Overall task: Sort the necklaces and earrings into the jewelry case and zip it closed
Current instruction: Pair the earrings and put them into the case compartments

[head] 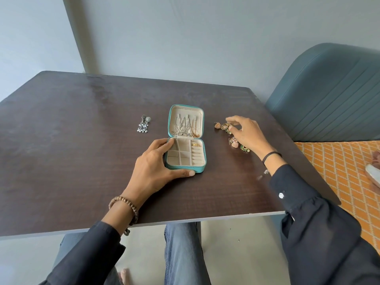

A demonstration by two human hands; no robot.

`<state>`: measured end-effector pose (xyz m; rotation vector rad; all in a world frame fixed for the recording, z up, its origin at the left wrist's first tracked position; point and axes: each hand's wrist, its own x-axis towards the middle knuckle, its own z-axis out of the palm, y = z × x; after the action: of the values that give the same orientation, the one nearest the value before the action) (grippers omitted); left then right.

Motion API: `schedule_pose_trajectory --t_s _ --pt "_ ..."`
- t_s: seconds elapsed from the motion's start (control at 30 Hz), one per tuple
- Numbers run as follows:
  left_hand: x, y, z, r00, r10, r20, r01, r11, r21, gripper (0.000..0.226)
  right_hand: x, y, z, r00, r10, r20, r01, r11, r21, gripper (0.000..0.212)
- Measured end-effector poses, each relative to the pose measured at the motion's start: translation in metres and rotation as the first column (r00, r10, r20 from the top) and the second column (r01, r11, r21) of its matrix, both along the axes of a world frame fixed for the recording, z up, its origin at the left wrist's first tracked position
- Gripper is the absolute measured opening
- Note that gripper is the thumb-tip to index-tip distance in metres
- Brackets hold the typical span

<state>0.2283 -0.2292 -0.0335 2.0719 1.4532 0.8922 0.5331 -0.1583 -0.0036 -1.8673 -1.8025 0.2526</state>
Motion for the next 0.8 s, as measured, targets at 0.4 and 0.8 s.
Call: schedule_pose_trajectory --t_s 0.4,0.8 --pt "0.001 0.001 0.0 1.0 -0.005 0.004 0.005 1.0 -0.012 0.11 0.016 -0.005 -0.001 0.965 -0.072 -0.251 0.084 0.996 0.037 0.032" --pt "0.001 0.003 -0.001 1.0 -0.002 -0.013 0.002 1.0 -0.025 0.111 0.001 0.004 0.004 0.986 -0.169 0.007 0.169 0.985 -0.044 0.015"
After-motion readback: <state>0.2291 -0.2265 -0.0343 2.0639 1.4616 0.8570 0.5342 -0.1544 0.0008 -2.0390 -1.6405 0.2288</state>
